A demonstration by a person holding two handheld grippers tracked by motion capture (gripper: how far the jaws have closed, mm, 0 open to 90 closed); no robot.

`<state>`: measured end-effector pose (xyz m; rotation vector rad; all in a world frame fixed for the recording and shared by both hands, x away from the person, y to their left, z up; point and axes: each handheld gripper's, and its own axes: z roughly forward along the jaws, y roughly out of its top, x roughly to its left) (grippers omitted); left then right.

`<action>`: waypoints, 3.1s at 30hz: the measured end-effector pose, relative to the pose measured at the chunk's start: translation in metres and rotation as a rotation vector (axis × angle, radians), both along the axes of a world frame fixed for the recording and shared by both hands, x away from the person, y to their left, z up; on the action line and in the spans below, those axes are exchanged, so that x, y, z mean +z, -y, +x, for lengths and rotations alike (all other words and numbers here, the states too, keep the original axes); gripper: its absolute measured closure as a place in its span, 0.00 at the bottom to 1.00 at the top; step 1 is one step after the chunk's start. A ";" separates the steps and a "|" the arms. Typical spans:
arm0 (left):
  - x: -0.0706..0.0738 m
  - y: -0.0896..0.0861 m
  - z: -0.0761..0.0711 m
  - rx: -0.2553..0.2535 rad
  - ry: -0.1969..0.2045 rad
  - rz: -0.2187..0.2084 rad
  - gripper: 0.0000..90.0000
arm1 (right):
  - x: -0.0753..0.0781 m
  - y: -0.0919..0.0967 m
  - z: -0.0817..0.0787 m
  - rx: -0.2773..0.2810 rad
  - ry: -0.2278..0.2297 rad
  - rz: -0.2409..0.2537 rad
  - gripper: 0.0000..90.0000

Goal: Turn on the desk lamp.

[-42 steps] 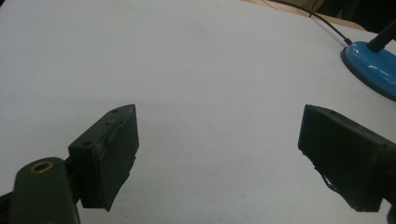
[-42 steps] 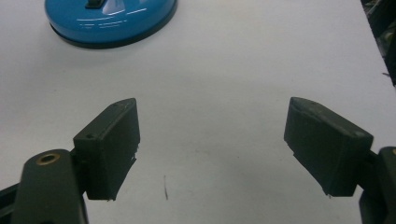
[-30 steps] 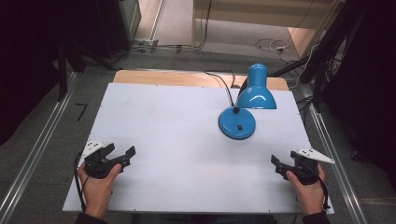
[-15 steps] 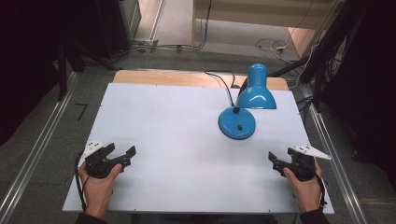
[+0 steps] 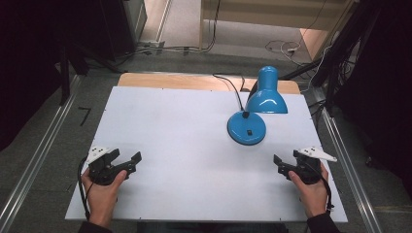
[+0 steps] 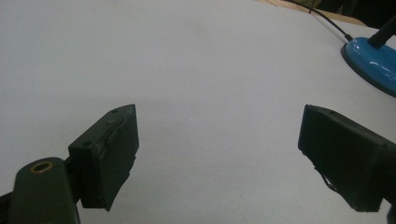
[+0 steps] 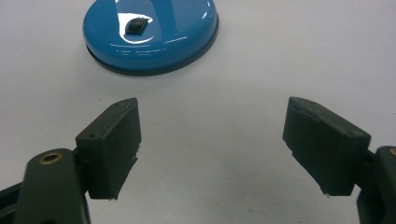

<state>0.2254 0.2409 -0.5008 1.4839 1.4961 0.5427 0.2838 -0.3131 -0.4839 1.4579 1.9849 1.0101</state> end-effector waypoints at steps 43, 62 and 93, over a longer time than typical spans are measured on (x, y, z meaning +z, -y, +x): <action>0.000 0.000 0.000 -0.003 0.003 -0.001 0.15 | 0.003 -0.026 0.026 0.050 0.019 -0.001 0.28; 0.000 0.000 0.000 -0.003 0.004 -0.002 0.15 | 0.002 -0.035 0.038 0.084 0.025 0.019 0.48; 0.000 -0.001 0.000 -0.003 0.002 -0.010 0.16 | -0.004 -0.066 0.071 0.123 0.042 0.047 0.93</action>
